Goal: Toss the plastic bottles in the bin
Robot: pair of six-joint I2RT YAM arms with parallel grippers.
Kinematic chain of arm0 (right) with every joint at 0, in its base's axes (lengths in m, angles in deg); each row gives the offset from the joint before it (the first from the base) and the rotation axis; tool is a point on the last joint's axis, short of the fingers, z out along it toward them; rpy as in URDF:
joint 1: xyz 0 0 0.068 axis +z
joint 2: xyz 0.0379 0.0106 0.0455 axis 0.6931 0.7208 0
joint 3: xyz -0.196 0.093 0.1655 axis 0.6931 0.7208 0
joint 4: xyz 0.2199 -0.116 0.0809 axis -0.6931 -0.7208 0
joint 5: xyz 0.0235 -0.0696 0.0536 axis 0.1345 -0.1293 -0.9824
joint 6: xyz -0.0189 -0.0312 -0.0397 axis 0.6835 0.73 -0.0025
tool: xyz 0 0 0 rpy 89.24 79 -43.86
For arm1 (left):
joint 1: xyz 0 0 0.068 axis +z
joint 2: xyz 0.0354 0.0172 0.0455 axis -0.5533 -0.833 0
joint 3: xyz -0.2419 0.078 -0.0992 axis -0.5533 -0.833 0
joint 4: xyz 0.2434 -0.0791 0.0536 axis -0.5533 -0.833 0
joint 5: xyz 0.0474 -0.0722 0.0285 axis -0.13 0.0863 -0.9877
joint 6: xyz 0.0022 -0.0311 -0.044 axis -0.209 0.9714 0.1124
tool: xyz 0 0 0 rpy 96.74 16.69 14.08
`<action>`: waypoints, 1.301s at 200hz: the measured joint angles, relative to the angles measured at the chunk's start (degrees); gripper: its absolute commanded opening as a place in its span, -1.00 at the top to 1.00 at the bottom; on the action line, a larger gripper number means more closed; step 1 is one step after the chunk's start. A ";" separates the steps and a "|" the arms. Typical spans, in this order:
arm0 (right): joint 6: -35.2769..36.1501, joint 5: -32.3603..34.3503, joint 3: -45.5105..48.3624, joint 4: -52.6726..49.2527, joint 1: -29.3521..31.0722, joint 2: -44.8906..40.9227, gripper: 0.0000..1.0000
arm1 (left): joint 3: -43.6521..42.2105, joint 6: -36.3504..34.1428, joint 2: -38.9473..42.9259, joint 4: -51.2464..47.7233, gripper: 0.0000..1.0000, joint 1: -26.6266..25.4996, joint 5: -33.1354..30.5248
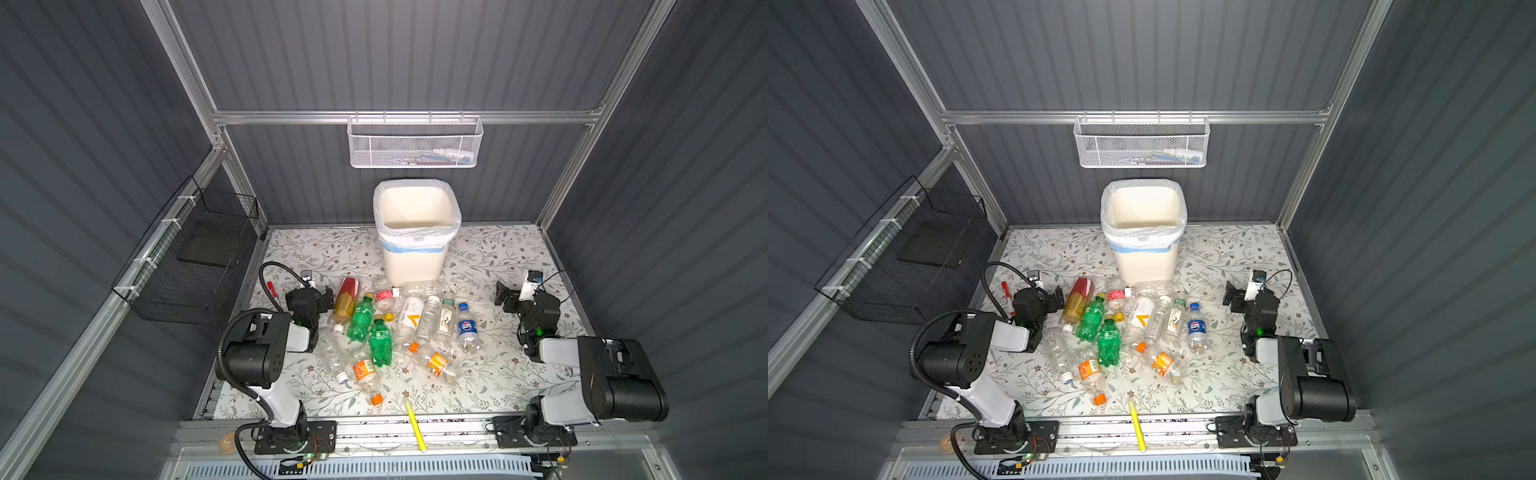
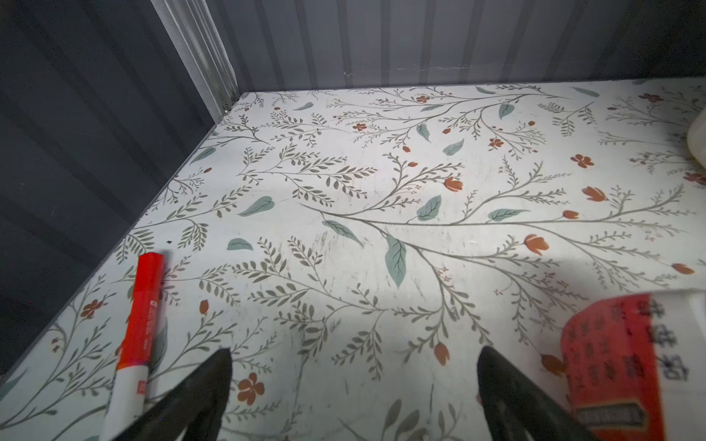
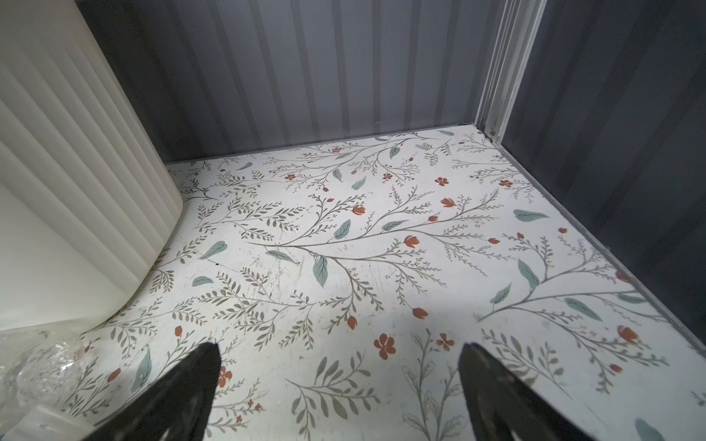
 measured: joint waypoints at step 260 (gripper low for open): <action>-0.02 -1.31 -0.11 -0.37 -0.59 0.00 -0.91 | 0.00 0.00 0.00 0.00 -0.99 0.00 0.00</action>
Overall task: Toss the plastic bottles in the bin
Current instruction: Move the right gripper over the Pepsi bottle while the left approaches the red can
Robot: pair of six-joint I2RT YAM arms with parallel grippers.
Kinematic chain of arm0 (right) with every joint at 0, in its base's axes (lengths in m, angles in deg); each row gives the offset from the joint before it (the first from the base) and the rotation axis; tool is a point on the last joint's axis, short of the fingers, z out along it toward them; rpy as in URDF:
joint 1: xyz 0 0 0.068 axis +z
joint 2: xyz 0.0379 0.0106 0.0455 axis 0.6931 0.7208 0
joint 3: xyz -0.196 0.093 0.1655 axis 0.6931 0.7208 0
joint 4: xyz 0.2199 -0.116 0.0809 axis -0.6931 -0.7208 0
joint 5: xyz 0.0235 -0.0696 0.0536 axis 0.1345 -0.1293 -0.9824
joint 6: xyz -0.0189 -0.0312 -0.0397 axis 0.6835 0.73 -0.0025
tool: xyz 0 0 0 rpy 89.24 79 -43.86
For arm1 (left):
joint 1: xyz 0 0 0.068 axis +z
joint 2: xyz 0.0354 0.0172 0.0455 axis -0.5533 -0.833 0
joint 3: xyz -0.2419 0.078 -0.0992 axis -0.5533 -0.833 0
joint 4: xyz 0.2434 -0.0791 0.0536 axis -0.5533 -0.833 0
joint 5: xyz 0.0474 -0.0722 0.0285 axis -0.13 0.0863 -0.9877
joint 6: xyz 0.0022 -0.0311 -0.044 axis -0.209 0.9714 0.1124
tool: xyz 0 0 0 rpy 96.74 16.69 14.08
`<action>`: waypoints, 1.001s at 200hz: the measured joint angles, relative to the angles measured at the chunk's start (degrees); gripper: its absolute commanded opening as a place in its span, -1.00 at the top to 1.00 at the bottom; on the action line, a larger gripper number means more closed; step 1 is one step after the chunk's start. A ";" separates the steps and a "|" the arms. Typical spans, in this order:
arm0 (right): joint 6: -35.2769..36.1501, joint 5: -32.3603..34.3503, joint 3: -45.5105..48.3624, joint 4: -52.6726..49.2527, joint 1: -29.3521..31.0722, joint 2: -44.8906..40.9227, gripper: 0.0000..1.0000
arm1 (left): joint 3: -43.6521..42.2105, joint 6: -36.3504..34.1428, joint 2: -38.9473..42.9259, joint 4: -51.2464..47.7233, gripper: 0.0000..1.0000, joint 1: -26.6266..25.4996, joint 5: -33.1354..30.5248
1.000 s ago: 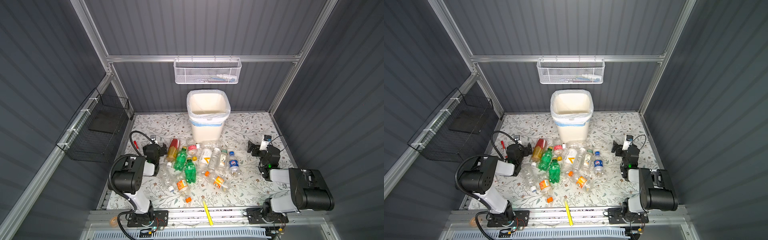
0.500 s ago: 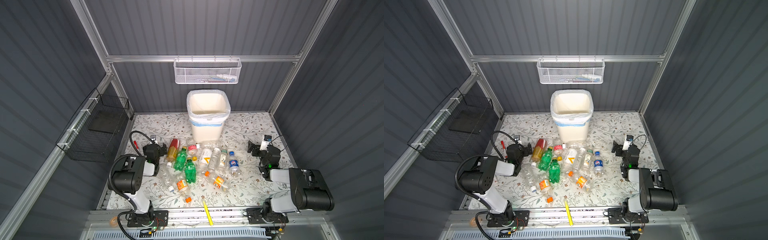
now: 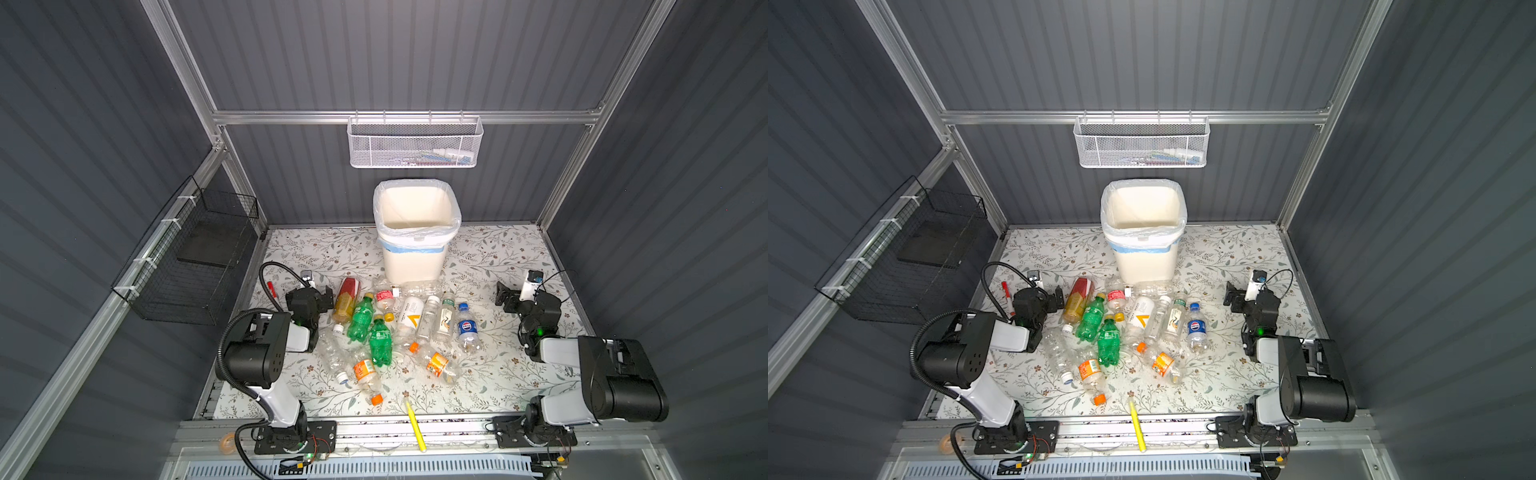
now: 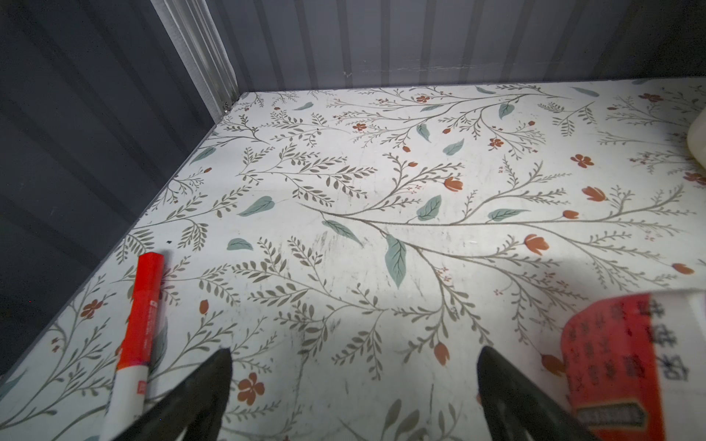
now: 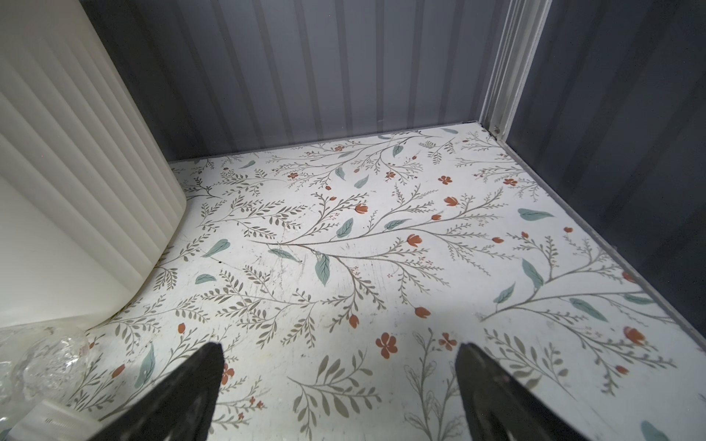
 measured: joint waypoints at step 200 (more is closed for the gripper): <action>-12.09 -0.35 -24.55 -72.08 20.20 -11.32 -0.61 | 19.26 13.81 22.10 -50.69 -0.89 -0.20 4.68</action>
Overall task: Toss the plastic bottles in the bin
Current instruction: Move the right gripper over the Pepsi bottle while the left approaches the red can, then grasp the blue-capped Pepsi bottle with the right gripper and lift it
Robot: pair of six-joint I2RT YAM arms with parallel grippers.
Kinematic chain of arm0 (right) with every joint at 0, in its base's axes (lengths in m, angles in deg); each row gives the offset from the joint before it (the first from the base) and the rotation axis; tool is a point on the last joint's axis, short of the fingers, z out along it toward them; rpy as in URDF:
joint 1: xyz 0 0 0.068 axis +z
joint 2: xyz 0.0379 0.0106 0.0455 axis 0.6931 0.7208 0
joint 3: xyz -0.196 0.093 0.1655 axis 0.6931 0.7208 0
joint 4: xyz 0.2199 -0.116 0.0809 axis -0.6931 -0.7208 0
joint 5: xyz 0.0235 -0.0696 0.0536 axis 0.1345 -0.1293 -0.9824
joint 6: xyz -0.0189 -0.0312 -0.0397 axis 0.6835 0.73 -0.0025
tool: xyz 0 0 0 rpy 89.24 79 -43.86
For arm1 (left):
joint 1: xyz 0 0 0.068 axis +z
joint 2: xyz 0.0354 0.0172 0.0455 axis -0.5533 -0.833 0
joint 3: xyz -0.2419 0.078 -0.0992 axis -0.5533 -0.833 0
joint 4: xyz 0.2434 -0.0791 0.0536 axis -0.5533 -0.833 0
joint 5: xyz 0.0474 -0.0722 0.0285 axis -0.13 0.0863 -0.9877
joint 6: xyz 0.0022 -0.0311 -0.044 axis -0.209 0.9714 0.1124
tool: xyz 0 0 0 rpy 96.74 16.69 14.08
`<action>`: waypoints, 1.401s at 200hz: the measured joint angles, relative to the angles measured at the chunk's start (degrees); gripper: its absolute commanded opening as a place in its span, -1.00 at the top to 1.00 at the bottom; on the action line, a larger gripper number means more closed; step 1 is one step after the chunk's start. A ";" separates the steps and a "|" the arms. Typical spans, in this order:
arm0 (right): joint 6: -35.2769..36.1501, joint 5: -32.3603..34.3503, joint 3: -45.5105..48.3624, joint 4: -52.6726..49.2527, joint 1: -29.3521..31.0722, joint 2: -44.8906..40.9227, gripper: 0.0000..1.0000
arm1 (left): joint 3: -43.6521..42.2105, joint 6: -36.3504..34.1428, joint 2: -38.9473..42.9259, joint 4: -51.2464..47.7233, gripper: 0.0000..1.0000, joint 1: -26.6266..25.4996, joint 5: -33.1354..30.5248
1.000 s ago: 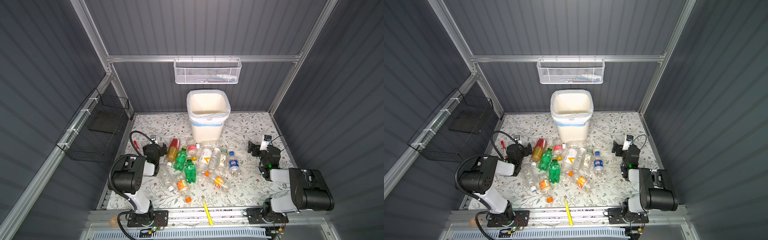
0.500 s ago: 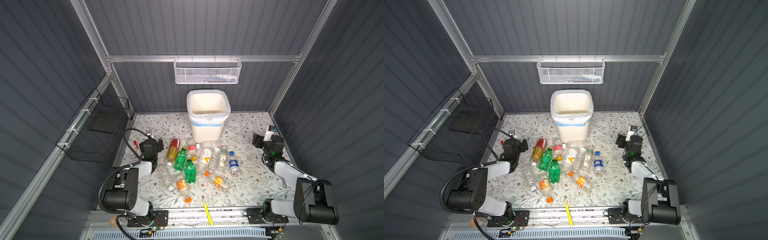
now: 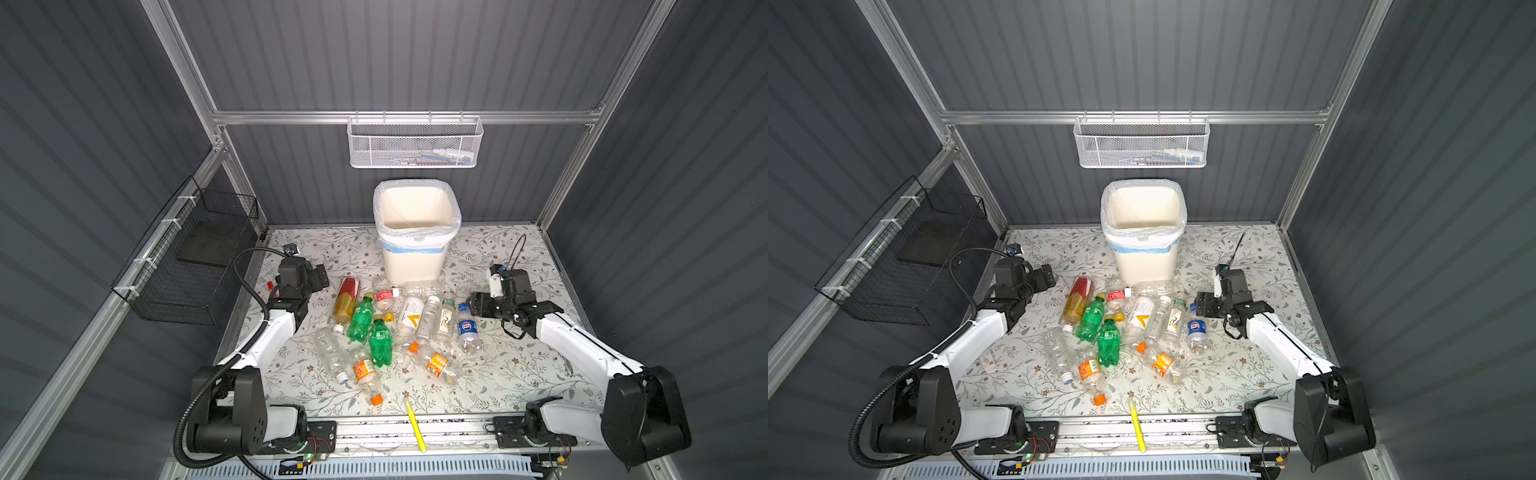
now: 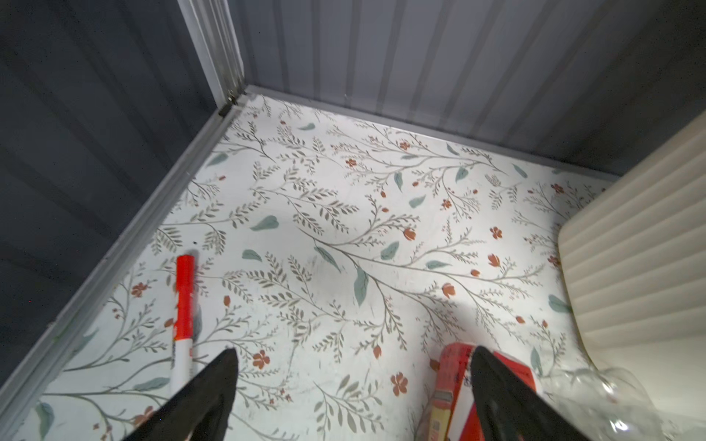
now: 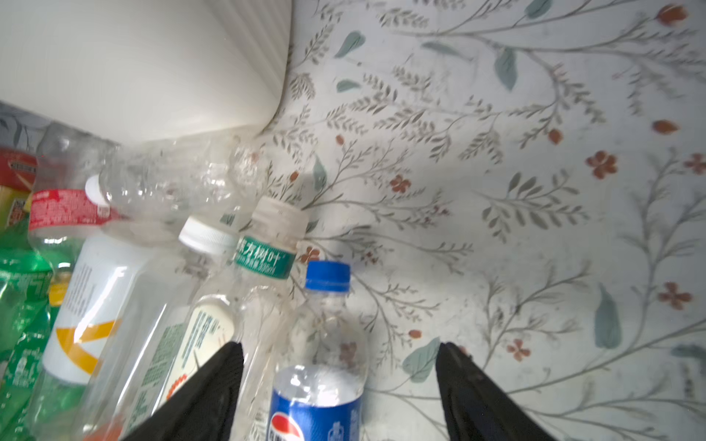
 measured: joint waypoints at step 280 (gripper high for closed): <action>-3.65 15.63 6.51 9.09 3.41 -30.38 -0.12 | 0.63 1.36 -2.32 -4.13 -0.87 -7.08 6.91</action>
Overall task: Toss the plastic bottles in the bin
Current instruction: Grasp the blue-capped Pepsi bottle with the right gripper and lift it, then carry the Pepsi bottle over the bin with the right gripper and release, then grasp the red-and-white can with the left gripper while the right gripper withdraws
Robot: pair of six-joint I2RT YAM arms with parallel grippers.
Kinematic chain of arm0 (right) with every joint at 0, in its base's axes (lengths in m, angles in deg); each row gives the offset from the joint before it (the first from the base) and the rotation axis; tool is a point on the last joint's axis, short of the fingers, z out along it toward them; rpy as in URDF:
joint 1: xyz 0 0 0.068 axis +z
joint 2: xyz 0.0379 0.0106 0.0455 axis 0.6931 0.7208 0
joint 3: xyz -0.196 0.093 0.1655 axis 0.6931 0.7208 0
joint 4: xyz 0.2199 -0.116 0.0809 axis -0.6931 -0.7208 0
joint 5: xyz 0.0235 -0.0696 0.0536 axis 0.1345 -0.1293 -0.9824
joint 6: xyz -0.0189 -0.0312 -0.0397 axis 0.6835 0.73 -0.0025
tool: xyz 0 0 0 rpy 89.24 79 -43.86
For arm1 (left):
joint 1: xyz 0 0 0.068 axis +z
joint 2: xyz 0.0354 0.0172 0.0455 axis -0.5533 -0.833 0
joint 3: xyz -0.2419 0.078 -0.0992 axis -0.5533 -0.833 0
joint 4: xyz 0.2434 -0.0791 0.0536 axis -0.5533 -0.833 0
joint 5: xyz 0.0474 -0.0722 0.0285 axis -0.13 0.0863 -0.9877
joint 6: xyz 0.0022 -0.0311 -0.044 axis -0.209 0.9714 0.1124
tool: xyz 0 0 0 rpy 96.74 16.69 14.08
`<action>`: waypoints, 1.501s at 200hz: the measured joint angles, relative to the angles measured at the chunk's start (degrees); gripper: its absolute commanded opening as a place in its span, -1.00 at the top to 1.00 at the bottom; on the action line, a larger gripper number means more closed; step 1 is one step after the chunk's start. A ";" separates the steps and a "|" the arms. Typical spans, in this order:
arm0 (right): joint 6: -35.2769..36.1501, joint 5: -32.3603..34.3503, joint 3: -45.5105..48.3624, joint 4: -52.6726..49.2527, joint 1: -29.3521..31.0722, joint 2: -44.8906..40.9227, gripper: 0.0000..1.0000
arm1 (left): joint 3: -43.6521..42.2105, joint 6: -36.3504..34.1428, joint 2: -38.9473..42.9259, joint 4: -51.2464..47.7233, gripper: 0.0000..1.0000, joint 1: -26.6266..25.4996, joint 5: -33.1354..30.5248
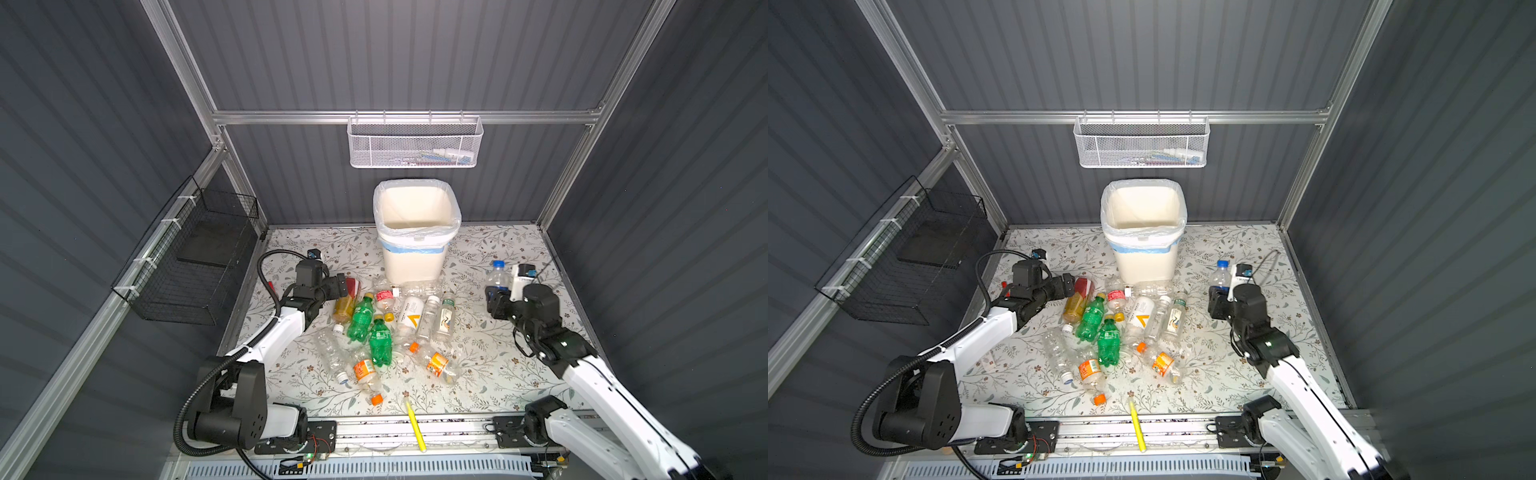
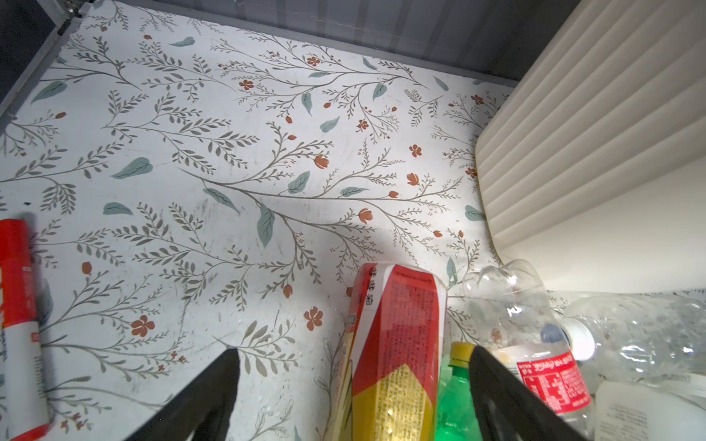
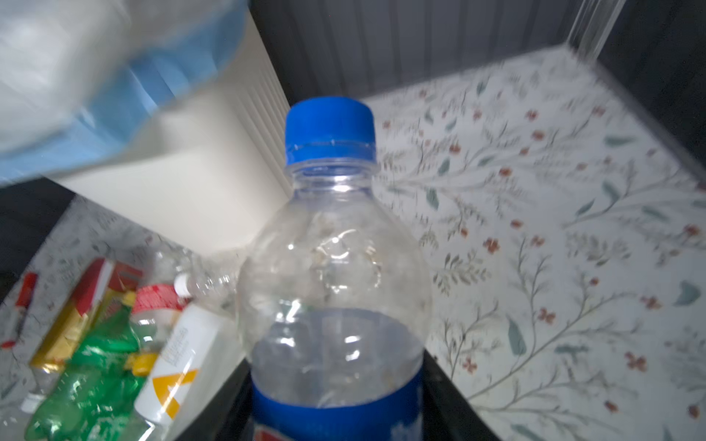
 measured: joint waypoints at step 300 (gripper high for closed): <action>0.02 -17.75 -35.28 -8.81 -16.96 22.64 -0.98 | 1.18 0.20 -13.27 1.27 -0.82 -3.06 -1.05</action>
